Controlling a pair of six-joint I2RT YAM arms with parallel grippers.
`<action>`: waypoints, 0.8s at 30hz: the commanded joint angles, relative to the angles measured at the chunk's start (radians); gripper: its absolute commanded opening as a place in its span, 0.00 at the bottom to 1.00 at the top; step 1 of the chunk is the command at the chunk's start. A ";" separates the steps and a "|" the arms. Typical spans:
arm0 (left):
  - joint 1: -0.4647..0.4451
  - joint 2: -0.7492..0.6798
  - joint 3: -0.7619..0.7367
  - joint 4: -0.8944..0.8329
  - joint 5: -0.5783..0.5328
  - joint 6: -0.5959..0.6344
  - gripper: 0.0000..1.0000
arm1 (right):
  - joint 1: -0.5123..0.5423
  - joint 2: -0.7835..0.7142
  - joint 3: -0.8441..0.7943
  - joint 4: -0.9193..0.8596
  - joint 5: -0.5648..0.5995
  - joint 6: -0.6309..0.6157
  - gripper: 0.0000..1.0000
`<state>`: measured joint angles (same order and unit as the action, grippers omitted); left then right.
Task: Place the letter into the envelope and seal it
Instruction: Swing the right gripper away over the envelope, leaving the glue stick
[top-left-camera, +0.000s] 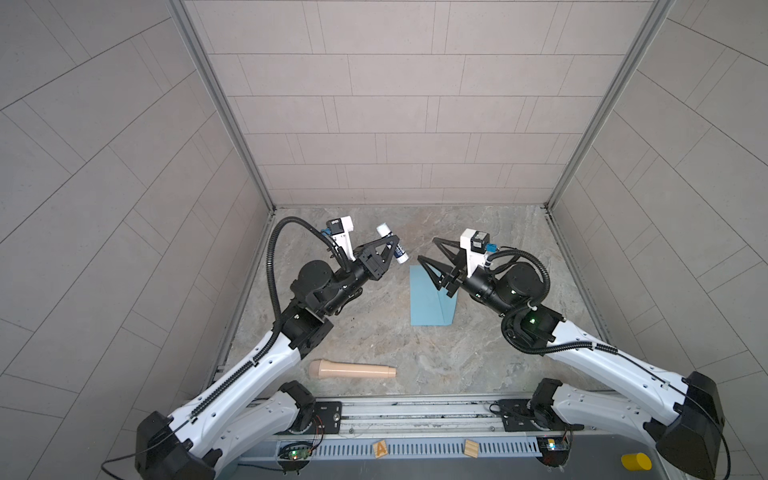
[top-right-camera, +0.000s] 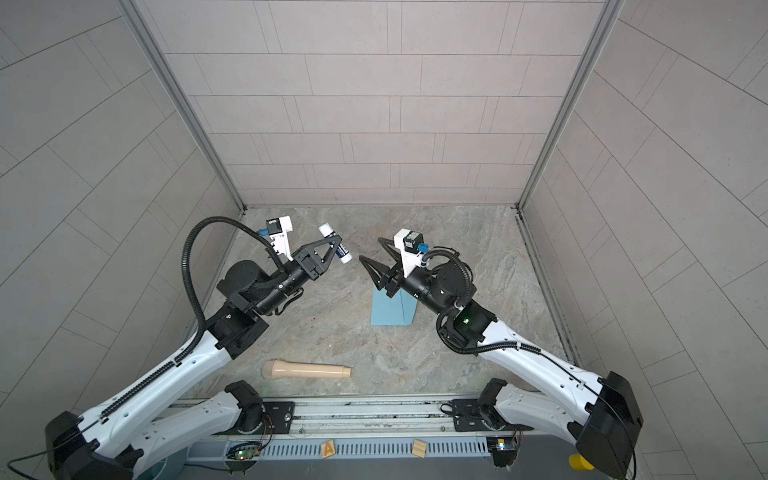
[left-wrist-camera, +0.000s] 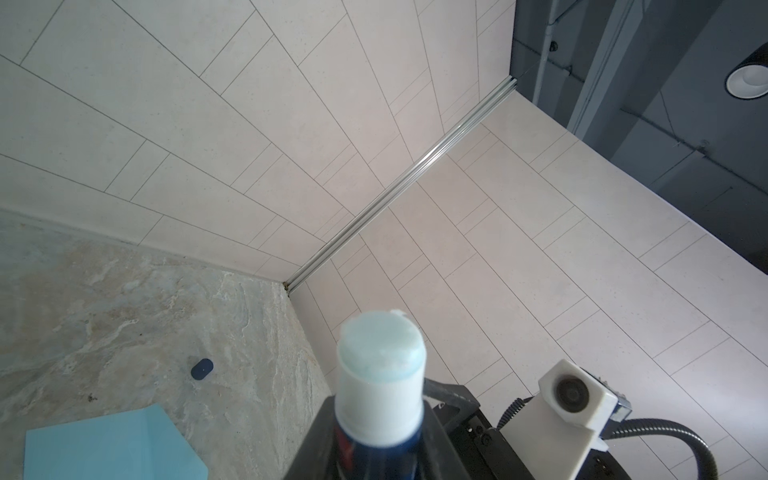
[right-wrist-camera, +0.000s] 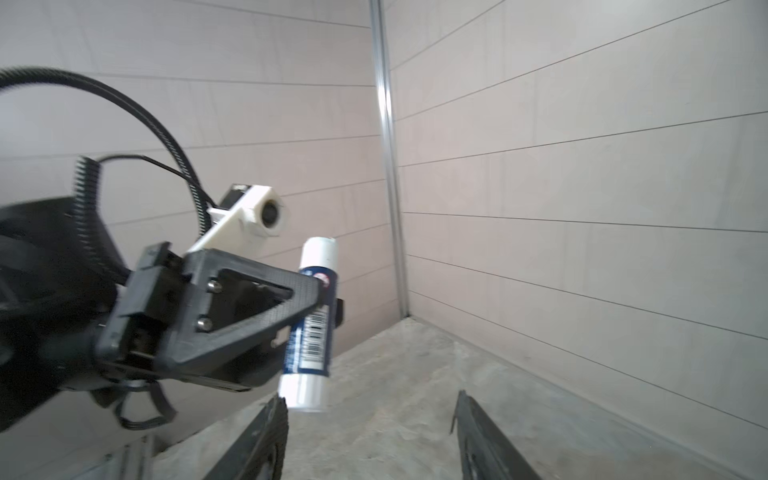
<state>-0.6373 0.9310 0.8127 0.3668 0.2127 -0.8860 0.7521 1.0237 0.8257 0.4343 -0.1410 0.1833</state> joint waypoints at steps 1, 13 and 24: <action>-0.004 -0.009 0.040 -0.053 0.019 0.030 0.00 | -0.040 0.003 0.098 -0.288 0.157 -0.114 0.67; -0.004 -0.014 0.055 -0.189 0.047 0.140 0.00 | -0.265 0.370 0.452 -0.949 0.020 -0.007 0.72; -0.004 -0.018 0.051 -0.218 0.047 0.156 0.00 | -0.357 0.729 0.641 -1.057 -0.029 0.043 0.65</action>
<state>-0.6373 0.9302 0.8314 0.1459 0.2497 -0.7555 0.4049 1.7226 1.4193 -0.5659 -0.1547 0.2077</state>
